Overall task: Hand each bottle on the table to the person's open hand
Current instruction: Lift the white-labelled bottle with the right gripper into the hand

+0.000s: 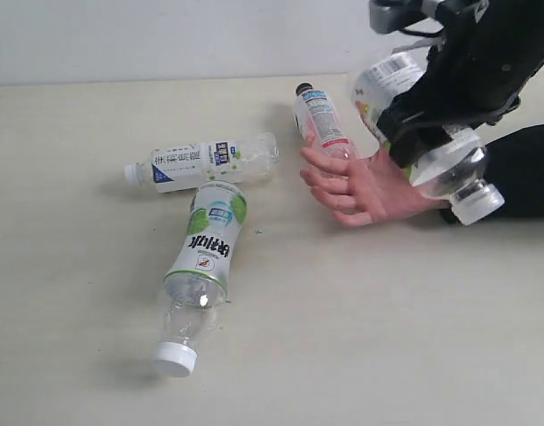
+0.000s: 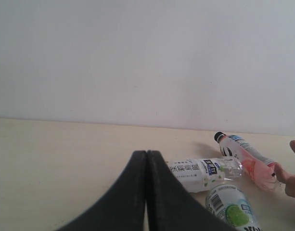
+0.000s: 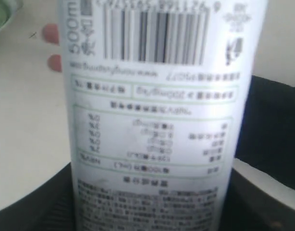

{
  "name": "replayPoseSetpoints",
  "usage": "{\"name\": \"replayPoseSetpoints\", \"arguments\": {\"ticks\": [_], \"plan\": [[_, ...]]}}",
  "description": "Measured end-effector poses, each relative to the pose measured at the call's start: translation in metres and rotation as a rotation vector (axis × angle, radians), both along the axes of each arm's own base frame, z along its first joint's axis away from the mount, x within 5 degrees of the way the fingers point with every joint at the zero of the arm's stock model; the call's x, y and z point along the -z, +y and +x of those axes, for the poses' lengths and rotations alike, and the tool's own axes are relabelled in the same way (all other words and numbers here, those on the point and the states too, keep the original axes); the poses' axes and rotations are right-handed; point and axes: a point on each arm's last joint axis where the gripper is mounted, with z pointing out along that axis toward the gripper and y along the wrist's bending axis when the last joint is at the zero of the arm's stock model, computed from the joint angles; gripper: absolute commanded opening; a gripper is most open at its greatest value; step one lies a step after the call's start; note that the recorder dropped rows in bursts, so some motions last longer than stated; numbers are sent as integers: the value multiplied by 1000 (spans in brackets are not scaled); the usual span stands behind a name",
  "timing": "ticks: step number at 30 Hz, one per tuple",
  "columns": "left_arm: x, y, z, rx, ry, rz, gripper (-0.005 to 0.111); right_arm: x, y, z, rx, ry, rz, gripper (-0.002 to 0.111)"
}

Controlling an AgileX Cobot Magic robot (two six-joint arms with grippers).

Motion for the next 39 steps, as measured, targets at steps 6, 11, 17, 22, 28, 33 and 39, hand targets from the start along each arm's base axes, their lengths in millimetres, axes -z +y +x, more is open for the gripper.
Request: {"name": "replayPoseSetpoints", "arguments": {"ticks": [6, 11, 17, 22, 28, 33, 39], "plan": [[0, 0, 0, 0, 0, 0, 1, 24, 0, 33, 135, 75, 17, 0], [0, 0, 0, 0, 0, 0, 1, 56, 9, 43, 108, 173, 28, 0], [0, 0, 0, 0, 0, 0, 1, 67, 10, 46, 101, 201, 22, 8], [0, 0, 0, 0, 0, 0, 1, 71, 12, 46, 83, 219, 33, 46], [0, 0, 0, 0, 0, 0, 1, 80, 13, 47, 71, 255, 27, 77], [0, 0, 0, 0, 0, 0, 1, 80, 13, 46, 70, 260, 25, 86], [0, 0, 0, 0, 0, 0, 1, 73, 13, 46, 68, 232, 35, 92]]}}
